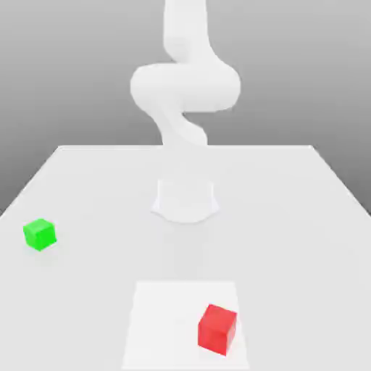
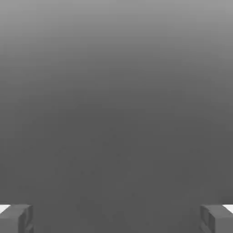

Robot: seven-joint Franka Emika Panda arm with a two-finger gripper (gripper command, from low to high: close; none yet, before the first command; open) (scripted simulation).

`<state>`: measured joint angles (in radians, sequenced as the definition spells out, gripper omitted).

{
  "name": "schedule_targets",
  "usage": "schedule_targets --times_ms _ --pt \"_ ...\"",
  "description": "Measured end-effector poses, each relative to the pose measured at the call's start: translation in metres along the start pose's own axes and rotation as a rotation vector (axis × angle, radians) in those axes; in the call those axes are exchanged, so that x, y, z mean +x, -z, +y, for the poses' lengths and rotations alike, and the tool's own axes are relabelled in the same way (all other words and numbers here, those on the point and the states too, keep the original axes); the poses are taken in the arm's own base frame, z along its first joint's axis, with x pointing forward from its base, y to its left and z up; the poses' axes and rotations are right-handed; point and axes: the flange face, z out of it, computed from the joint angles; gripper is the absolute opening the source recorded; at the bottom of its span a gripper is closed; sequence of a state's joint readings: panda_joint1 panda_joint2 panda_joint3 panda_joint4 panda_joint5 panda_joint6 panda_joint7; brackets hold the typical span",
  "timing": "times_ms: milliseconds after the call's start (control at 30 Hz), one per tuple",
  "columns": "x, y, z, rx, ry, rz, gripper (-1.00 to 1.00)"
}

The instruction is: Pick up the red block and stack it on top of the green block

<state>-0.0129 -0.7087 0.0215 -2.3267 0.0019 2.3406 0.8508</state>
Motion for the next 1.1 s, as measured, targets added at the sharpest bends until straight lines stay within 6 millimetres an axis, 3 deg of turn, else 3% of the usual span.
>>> schedule_targets --times_ms 267,433,567,767,933,967,1100 --pt "-0.043 -0.167 0.02 -0.206 -0.13 -0.144 0.0" --pt "-0.086 -0.255 0.054 -0.336 -0.208 -0.225 0.0" --pt "-0.129 -0.315 0.089 -0.443 -0.268 -0.287 0.0" --pt "-0.201 -0.382 0.151 -0.601 -0.355 -0.369 0.0" --pt "-0.232 -0.427 0.183 -0.62 -0.366 -0.378 0.0" --pt "-0.235 -0.432 0.188 -0.62 -0.366 -0.378 -1.0" --pt "-0.235 -0.432 0.188 -0.619 -0.366 -0.378 -1.0"
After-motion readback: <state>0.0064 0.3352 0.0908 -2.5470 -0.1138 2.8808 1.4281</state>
